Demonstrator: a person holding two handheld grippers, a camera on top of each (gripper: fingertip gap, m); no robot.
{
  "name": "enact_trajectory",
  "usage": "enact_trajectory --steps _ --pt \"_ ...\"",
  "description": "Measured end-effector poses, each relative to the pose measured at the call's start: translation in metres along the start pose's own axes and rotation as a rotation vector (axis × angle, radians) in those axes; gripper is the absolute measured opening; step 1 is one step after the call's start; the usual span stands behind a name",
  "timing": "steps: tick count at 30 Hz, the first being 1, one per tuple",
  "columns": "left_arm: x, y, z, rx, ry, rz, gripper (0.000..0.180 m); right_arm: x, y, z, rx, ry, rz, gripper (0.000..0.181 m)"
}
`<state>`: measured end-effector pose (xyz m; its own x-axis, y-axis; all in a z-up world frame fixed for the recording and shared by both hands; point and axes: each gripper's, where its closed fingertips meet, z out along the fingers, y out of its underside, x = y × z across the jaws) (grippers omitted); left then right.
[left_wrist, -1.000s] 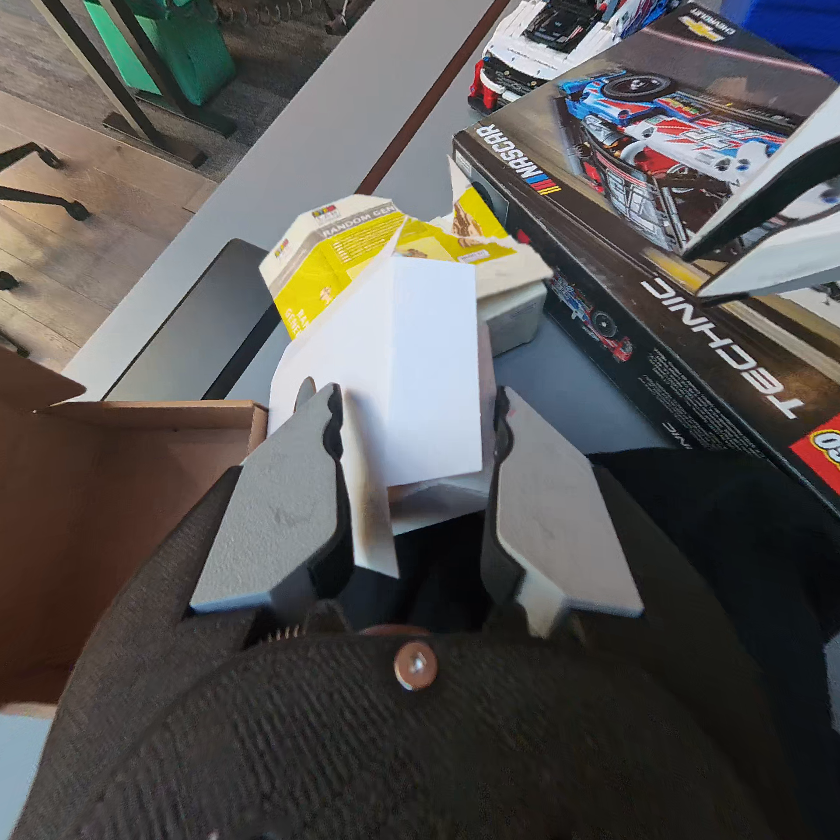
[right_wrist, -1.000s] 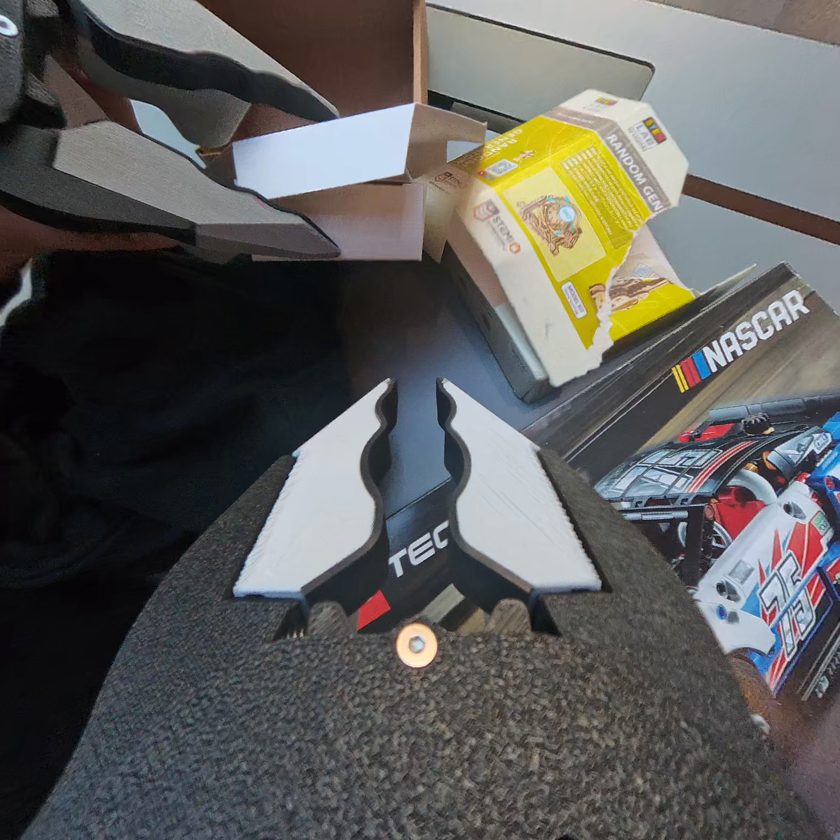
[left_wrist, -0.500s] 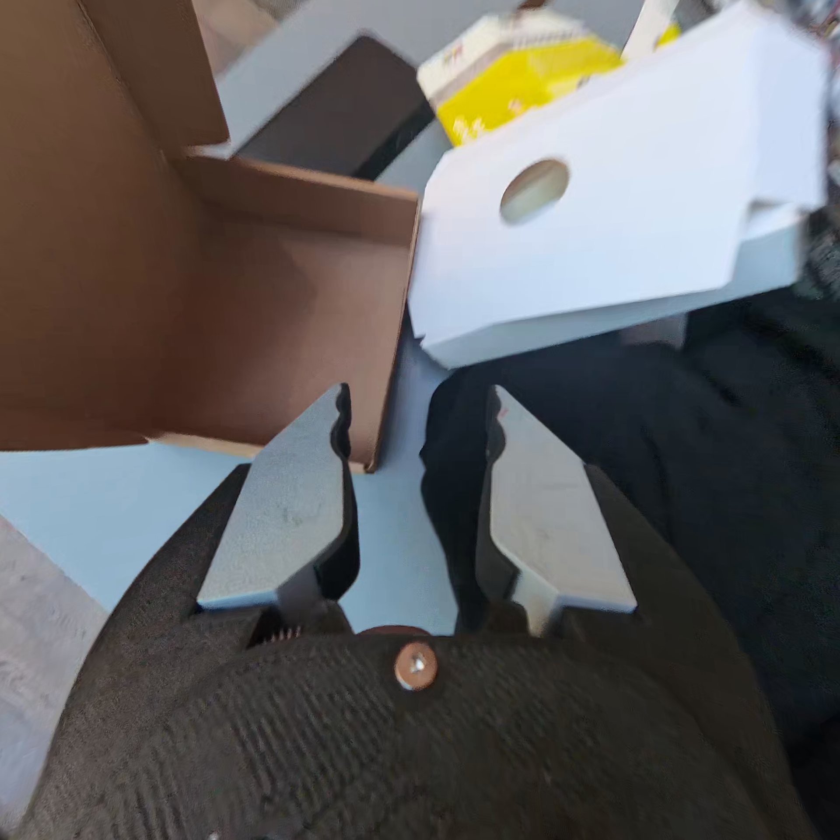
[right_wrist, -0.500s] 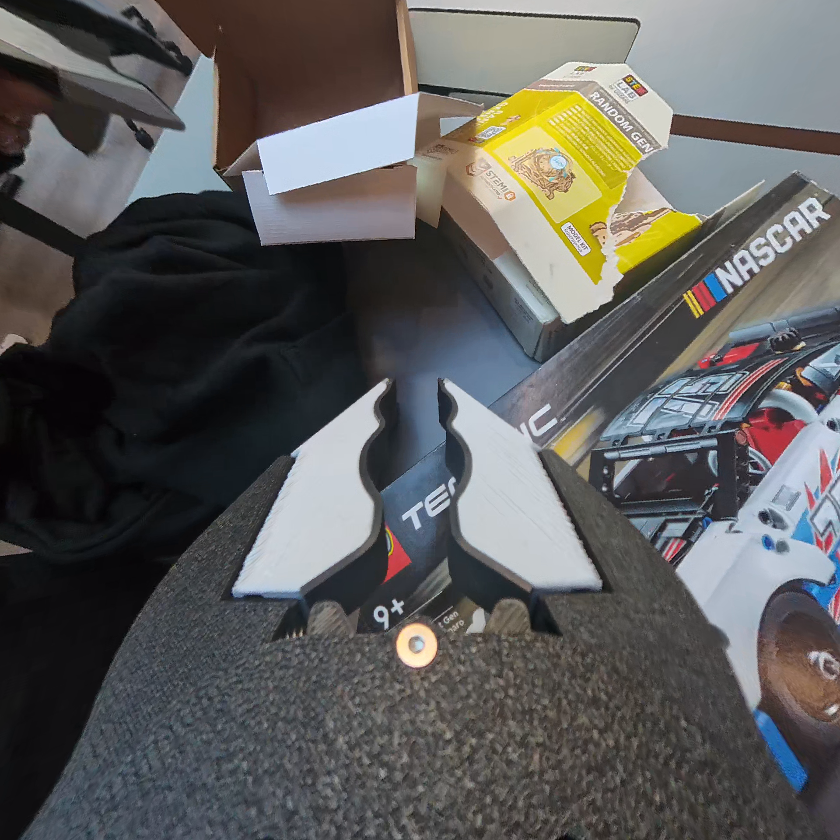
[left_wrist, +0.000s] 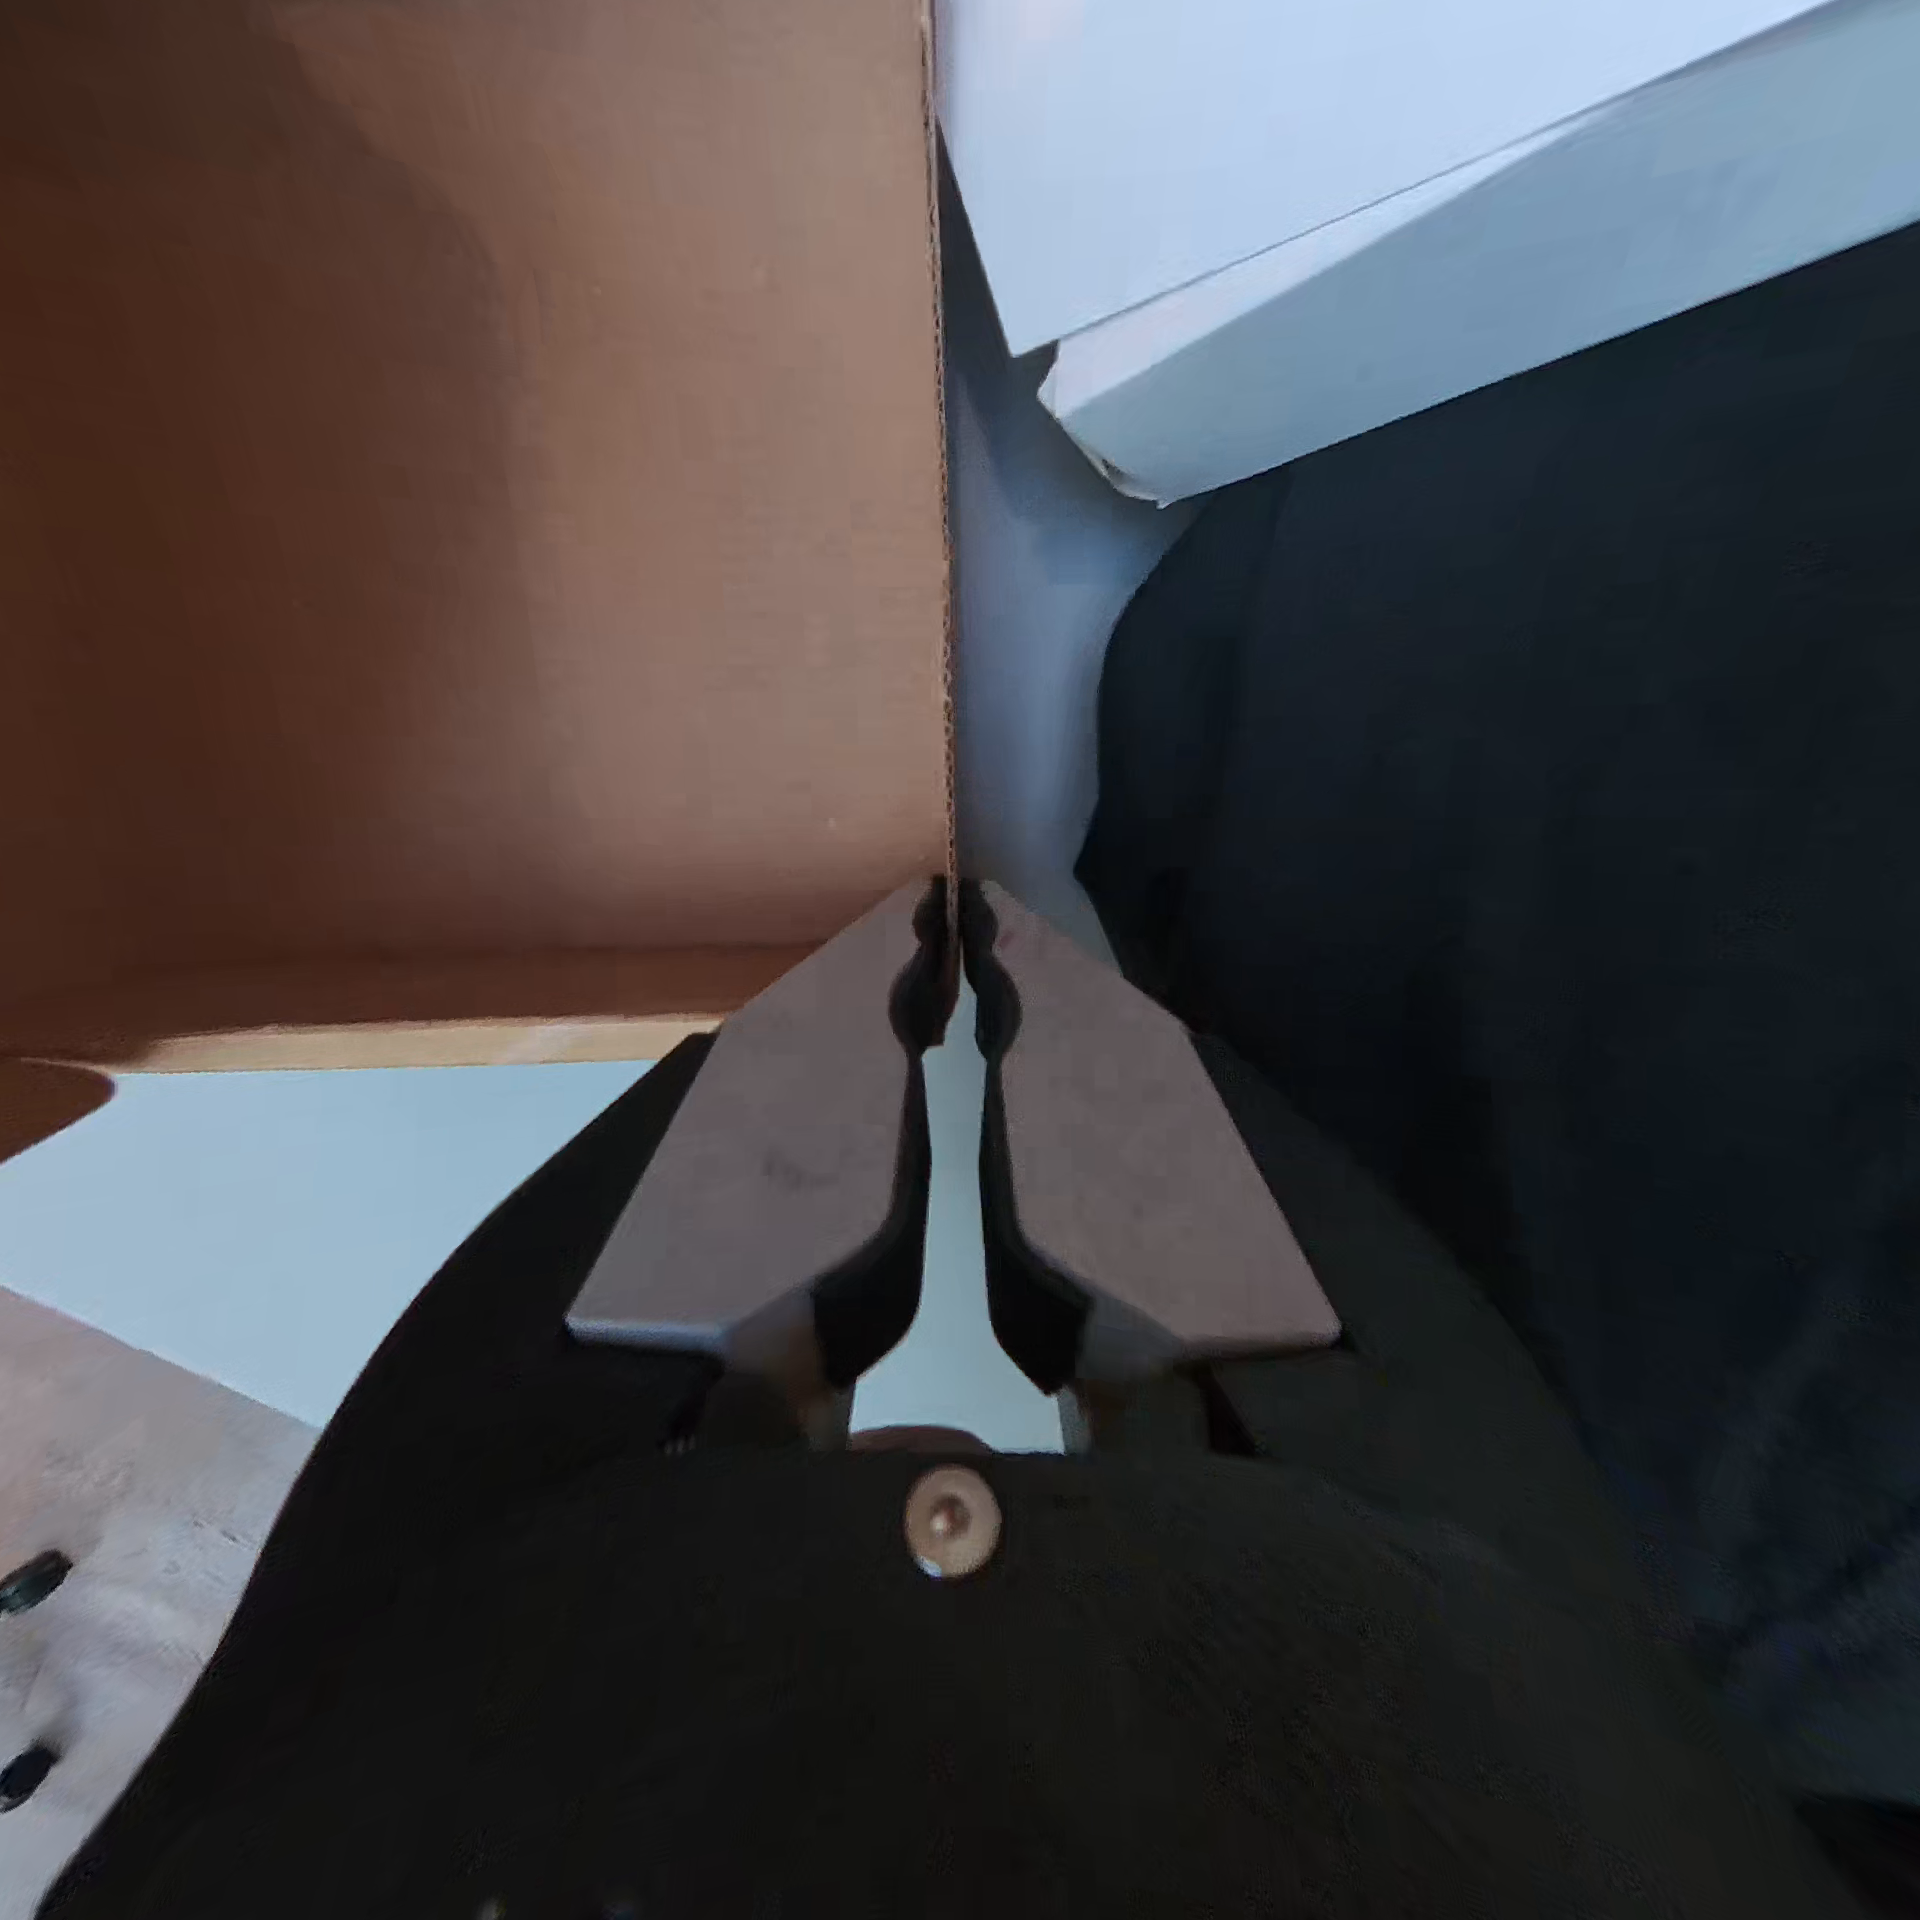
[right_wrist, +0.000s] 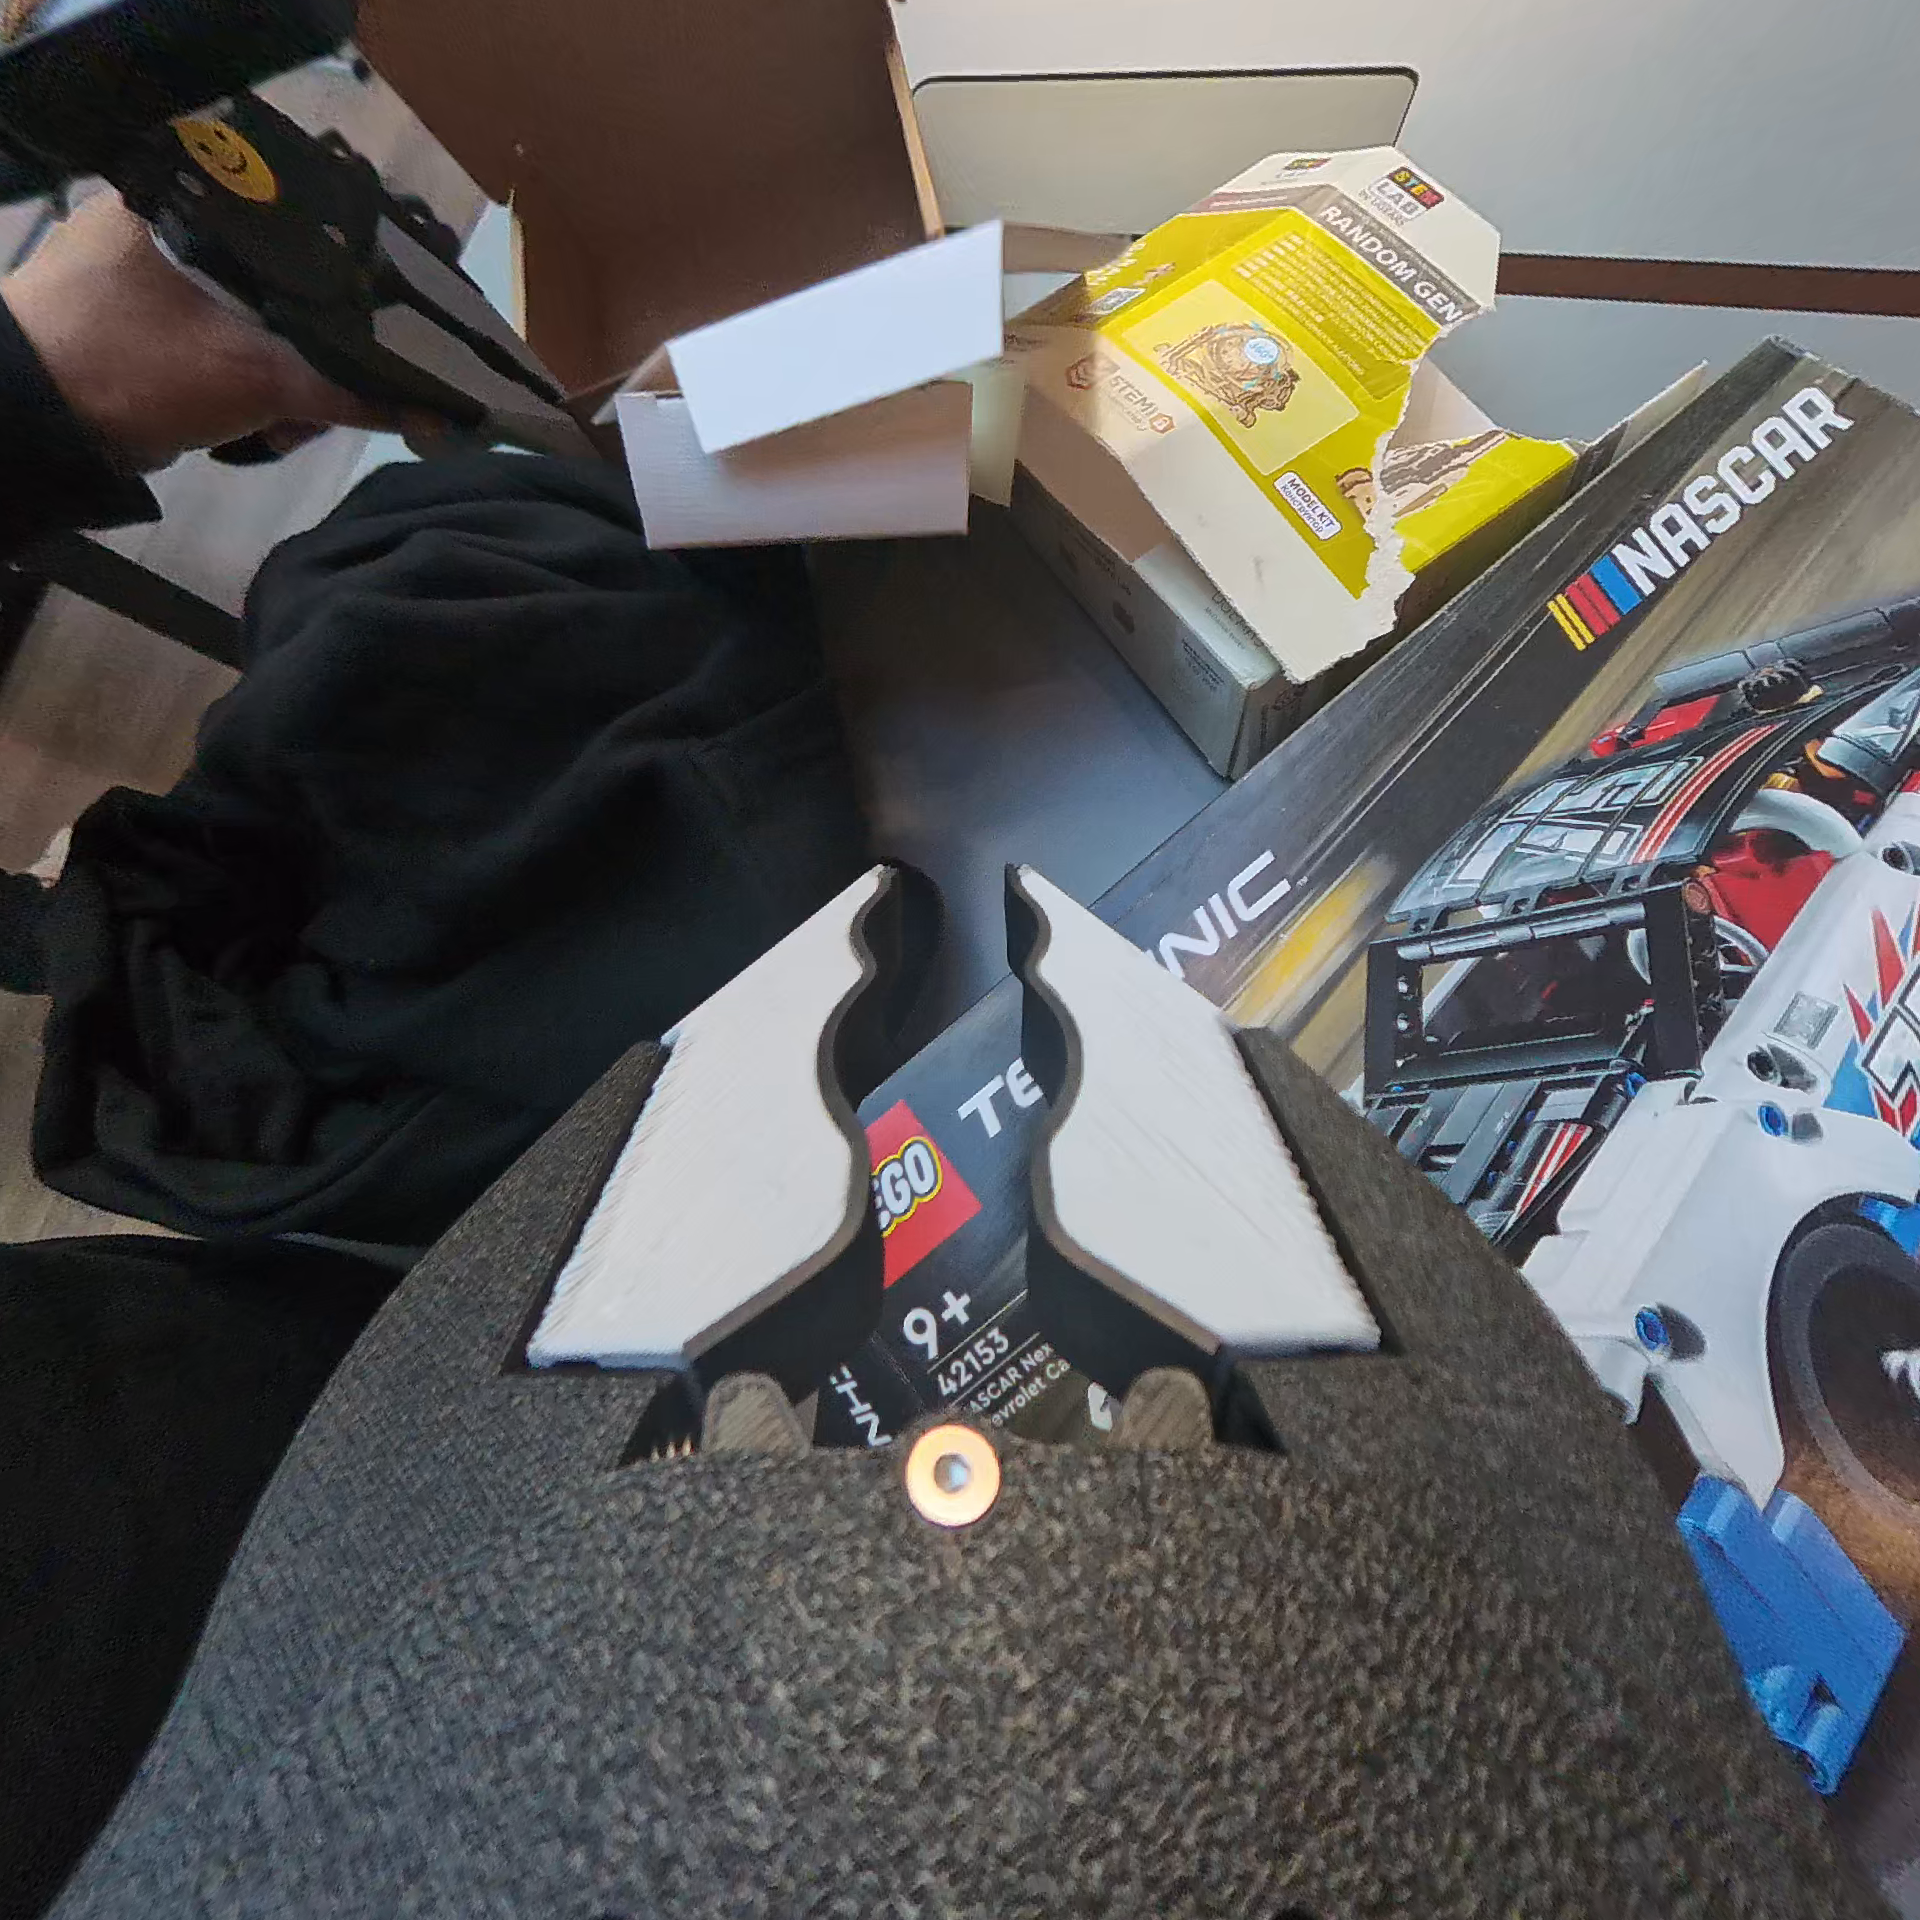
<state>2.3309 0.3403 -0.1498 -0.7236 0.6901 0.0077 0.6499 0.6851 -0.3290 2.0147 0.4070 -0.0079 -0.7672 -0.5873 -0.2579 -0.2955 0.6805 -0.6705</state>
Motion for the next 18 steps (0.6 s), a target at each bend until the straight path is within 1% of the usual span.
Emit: enact_trajectory --steps 2,4,7,10,12,14,16,18 --pt "-0.004 -0.007 -0.012 0.039 -0.026 0.029 0.000 -0.002 0.000 -0.003 0.007 -0.002 -0.011 0.019" --pt "-0.006 -0.010 -0.025 0.059 -0.015 0.027 0.000 -0.012 -0.002 -0.007 0.026 -0.048 -0.037 0.019" --pt "-0.005 -0.016 -0.049 0.118 0.035 0.015 0.000 -0.034 -0.011 -0.012 0.046 -0.108 -0.134 0.020" --pt "-0.011 -0.022 -0.078 0.195 0.061 -0.003 0.000 -0.047 -0.015 -0.005 -0.020 -0.088 -0.234 0.032" --pt "-0.012 -0.028 -0.100 0.267 0.128 -0.028 0.000 -0.061 -0.020 0.001 -0.043 -0.101 -0.287 0.035" --pt "-0.011 -0.036 -0.123 0.341 0.209 -0.063 0.000 -0.079 -0.027 0.005 -0.049 -0.126 -0.330 0.047" --pt "0.001 -0.046 -0.153 0.433 0.354 -0.092 0.000 -0.094 -0.035 0.007 -0.043 -0.131 -0.381 0.056" --pt "0.016 -0.055 -0.183 0.512 0.480 -0.092 0.002 -0.109 -0.046 0.005 -0.037 -0.155 -0.450 0.061"
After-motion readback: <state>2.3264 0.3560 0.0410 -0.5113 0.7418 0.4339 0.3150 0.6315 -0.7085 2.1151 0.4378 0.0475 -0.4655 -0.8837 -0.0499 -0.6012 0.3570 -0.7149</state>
